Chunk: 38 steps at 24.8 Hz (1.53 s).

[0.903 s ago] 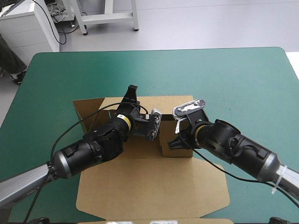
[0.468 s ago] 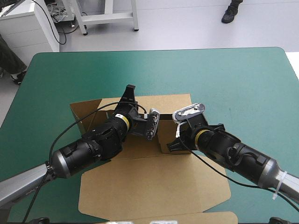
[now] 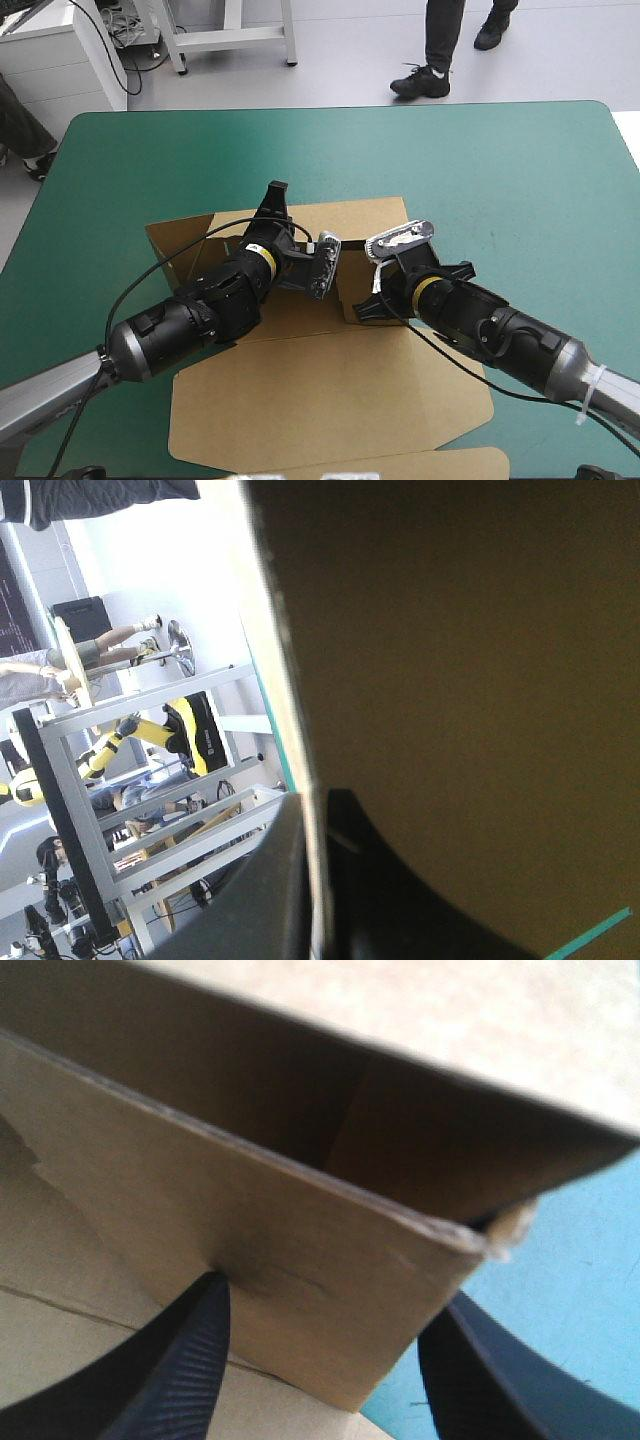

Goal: Fold the box

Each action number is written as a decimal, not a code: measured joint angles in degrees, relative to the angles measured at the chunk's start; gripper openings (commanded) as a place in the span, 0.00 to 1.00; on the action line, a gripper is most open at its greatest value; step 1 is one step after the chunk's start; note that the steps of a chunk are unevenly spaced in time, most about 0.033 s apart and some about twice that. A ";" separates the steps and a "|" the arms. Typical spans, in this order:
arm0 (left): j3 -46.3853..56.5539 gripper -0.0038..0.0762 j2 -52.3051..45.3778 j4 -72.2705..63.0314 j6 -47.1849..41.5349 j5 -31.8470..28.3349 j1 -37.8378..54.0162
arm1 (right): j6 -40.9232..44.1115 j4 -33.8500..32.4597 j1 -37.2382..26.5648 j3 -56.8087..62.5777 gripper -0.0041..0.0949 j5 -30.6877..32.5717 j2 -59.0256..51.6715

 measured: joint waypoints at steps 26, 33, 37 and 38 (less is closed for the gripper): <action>0.00 0.04 -0.61 -2.76 1.56 0.22 0.00 | 22.16 -20.41 -0.23 5.36 0.02 -6.45 0.16; -0.07 0.38 -0.63 -6.63 1.70 0.58 0.00 | 27.87 -22.71 -0.44 5.56 0.02 -5.44 0.16; 0.05 0.56 -1.05 -10.04 2.39 2.09 -0.47 | 29.35 -23.70 -0.44 5.67 0.02 -5.29 0.21; 0.24 0.57 -1.38 -10.64 2.47 2.57 -0.79 | 29.66 -23.95 -0.44 5.67 0.02 -5.19 0.29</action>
